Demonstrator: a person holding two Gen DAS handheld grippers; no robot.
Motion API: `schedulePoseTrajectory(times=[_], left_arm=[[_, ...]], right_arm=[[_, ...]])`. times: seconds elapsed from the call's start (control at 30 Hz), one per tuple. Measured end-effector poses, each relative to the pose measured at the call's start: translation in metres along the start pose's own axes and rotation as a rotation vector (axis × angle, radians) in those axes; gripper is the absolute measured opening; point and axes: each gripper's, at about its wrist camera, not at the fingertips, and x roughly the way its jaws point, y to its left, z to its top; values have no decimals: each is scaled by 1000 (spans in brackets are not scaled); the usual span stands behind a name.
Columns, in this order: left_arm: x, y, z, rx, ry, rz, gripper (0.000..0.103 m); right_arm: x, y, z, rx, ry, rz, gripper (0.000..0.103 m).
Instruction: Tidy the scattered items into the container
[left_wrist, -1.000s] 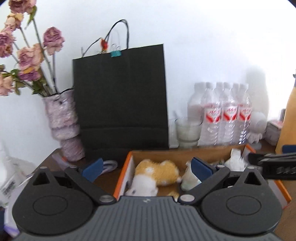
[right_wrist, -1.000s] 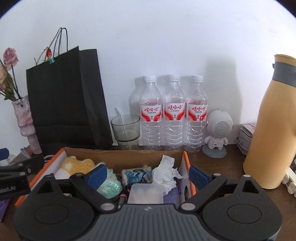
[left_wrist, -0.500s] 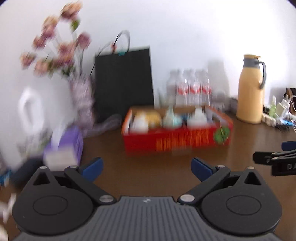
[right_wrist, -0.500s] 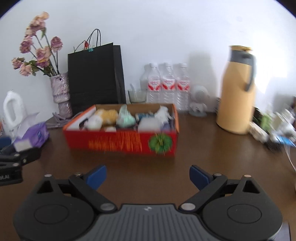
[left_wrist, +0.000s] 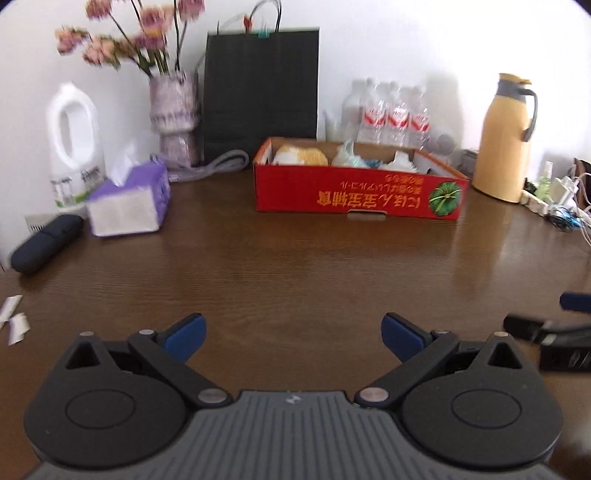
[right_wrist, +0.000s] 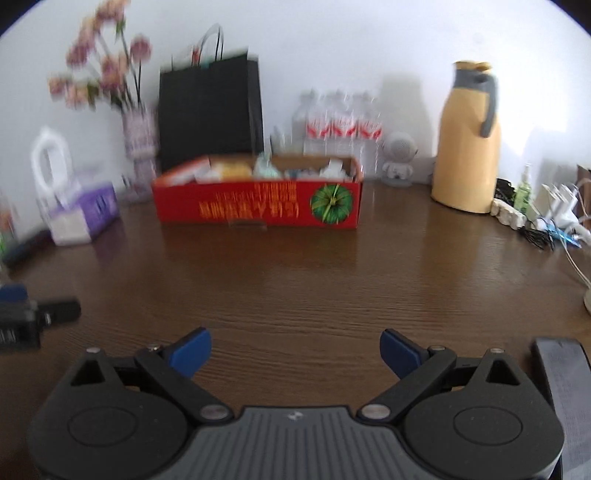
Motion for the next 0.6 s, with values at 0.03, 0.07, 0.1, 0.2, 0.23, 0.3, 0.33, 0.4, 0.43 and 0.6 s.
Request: schedulePoseTrajectory(times=[0.03, 0.07, 0.1, 0.2, 0.23, 0.3, 0.33, 0.4, 0.43, 0.6], left_arm=[[9, 0, 3, -7, 19, 6, 103], [18, -1, 5, -7, 43, 16, 103], [24, -2, 6, -5, 60, 22, 103], [33, -3, 6, 11, 73, 15, 103], [34, -3, 5, 19, 75, 20, 103], [36, -5, 3, 35, 87, 31, 103], [37, -6, 2, 43, 96, 30, 103], [38, -7, -1, 57, 108, 27, 103], [39, -7, -1, 58, 109, 25, 103], [42, -8, -2, 59, 94, 23, 103]], right_arm=[[10, 4, 4, -6, 16, -9, 98], [19, 8, 8, -15, 31, -14, 98], [25, 11, 10, -26, 38, -15, 98], [37, 19, 15, -38, 36, -22, 98], [40, 21, 16, -38, 40, -22, 98], [47, 23, 18, -41, 55, -22, 98], [49, 24, 17, -41, 61, -21, 100], [50, 24, 17, -27, 64, -16, 102], [51, 23, 17, -19, 65, -17, 102], [54, 16, 16, 26, 78, -3, 103]])
